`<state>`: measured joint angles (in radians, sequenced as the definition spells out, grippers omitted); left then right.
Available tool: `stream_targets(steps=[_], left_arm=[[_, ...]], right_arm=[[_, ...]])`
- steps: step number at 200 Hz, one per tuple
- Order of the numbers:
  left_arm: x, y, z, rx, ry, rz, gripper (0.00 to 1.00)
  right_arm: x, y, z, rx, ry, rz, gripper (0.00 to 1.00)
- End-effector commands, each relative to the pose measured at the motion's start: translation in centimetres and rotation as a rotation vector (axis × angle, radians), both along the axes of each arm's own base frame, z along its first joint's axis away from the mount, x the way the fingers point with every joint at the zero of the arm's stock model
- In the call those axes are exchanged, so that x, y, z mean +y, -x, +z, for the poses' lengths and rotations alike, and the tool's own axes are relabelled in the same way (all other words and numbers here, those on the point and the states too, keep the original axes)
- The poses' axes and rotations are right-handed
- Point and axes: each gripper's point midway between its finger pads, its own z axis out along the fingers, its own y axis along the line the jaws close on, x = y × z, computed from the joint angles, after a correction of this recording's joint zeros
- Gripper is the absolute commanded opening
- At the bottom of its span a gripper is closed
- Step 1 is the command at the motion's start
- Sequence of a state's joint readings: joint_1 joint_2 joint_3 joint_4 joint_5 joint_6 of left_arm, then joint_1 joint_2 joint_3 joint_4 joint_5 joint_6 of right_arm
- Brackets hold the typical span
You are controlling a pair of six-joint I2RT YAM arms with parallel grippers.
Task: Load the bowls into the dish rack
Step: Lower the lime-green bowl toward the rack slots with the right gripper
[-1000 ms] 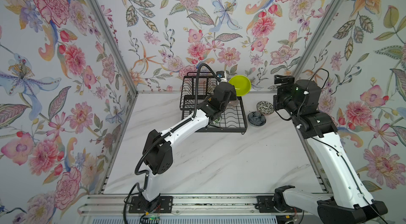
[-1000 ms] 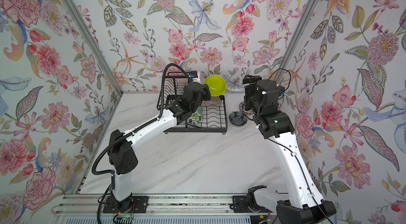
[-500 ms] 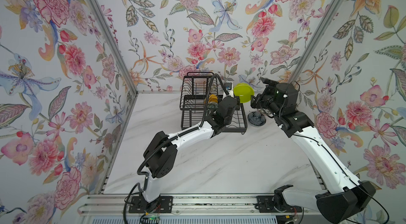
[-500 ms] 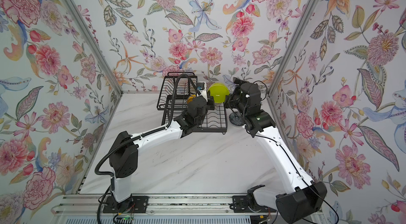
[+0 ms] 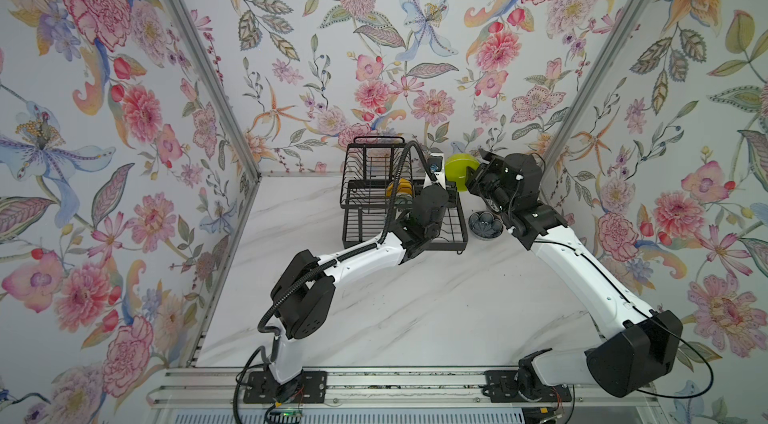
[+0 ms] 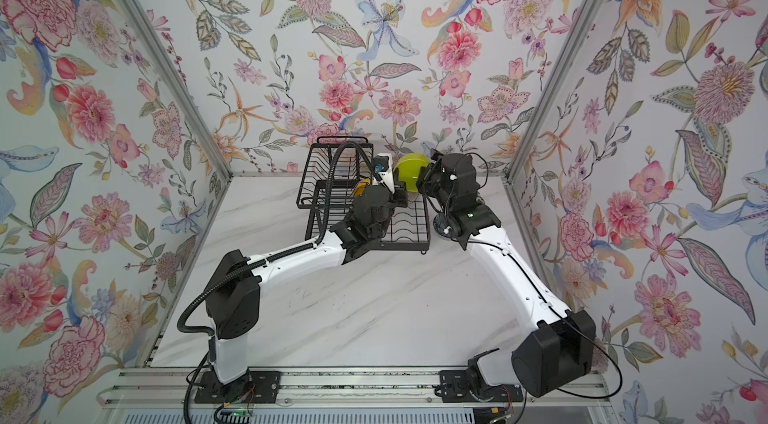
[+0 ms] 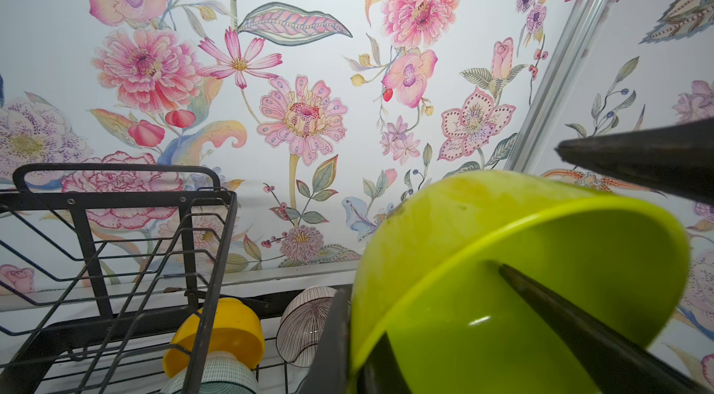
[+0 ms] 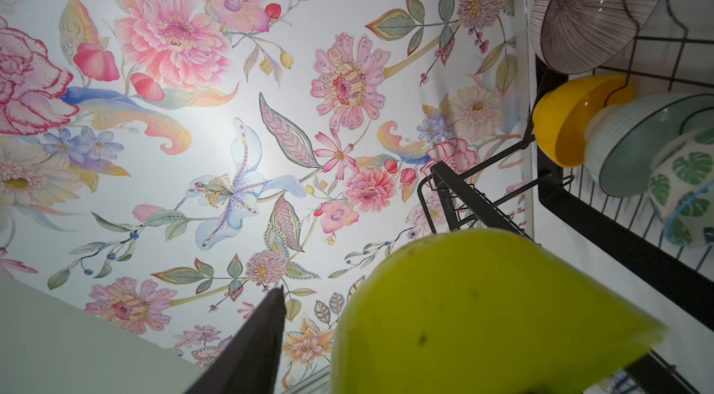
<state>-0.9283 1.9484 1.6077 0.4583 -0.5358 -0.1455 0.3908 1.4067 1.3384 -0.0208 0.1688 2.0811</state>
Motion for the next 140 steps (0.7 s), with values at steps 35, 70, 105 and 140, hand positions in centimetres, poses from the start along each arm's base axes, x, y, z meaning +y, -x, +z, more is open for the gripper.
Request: stream_targets(steps=[35,70,105,140], left_arm=[[1.4,0.8,3.4,-0.072,0.049,0.037,0.0],[2.0,0.7,3.3,-0.078,0.033,0.055,0.0],[2.3,0.7,3.1,-0.069,0.027,0.08,0.0],[2.1,1.0,2.8,-0.064,0.024,0.087,0.0]], right_arm=[[1.6,-2.0,3.5,-0.098,-0.081,-0.009,0.4],[1.4,-2.5,4.0,-0.116,-0.1,-0.033,0.26],[1.6,-2.5,5.0,-0.139,-0.113,-0.029,0.19],[1.1,-2.0,5.1,-0.149,-0.114,-0.038,0.08]])
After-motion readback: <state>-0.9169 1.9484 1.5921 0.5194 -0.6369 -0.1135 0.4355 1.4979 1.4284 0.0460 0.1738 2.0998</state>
